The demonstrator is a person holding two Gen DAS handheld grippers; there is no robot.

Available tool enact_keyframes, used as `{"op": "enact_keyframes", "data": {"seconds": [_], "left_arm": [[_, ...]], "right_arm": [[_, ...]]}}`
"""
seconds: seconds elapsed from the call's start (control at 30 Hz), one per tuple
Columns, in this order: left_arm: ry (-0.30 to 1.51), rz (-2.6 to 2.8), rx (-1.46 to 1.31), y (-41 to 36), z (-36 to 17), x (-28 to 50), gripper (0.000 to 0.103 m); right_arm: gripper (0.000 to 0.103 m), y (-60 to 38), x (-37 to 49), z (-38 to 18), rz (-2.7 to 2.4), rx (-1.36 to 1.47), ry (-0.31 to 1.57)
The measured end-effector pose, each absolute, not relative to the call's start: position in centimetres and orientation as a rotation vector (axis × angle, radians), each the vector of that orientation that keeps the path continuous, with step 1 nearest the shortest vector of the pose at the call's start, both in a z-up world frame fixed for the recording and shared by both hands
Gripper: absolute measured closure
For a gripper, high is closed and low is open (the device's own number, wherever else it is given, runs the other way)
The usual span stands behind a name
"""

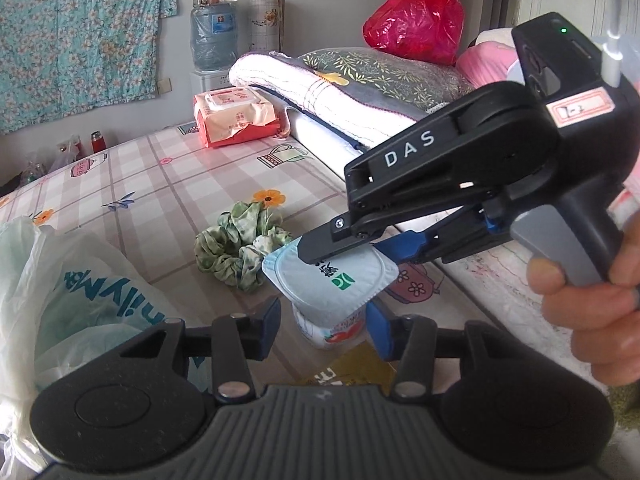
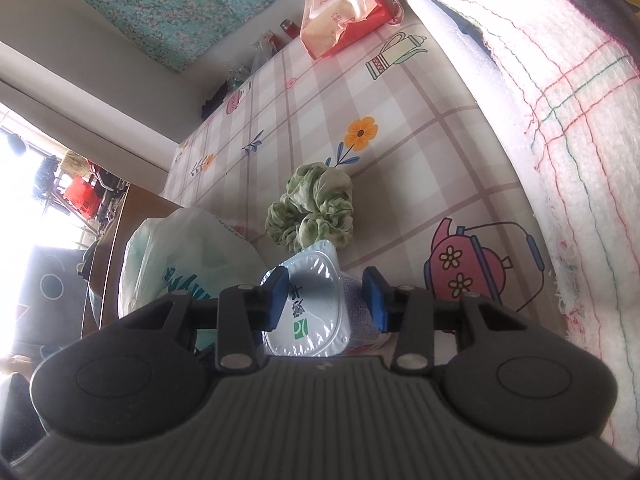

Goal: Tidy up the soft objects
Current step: 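Lift the yogurt cup with the right tool off the bedsheet, then carry the yogurt cup into the box and open the right tool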

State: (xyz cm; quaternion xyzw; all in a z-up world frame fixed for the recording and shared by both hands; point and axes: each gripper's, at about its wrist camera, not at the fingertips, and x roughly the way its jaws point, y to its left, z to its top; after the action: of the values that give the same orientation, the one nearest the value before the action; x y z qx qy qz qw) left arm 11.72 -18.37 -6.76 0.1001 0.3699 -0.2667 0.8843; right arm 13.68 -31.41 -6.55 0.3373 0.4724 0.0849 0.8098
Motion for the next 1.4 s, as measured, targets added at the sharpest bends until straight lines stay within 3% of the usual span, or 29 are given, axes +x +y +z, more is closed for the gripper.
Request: {"op": "enact_keyframes", "data": {"seconds": [0.27, 0.47, 0.83, 1.13, 1.4], "left_arm": [[0.786, -0.548, 0.142, -18.0, -6.8, 12.5, 0.055], [0.753, -0.562, 0.119, -17.5, -5.4, 11.8, 0.055], [0.562, -0.481, 0.092, -12.3, 1.9, 8.0, 0.055], [0.518, -0.15, 0.13, -1.9, 6.3, 5.1, 0.055], [0.734, 0.096, 0.022, 8.8, 5.7, 4.5, 0.055]], "right_arm": [[0.073, -31.7, 13.6, -6.8, 0.209, 0.763, 1.008], [0.073, -31.1, 12.9, -5.8, 0.206, 0.751, 0.991], [0.073, -27.7, 11.0, 2.0, 0.286, 0.674, 0.853], [0.071, -15.3, 14.0, 6.5, 0.599, 0.586, 0.838], [0.07, 1.2, 17.9, 4.6, 0.903, 0.504, 1.078]]}}
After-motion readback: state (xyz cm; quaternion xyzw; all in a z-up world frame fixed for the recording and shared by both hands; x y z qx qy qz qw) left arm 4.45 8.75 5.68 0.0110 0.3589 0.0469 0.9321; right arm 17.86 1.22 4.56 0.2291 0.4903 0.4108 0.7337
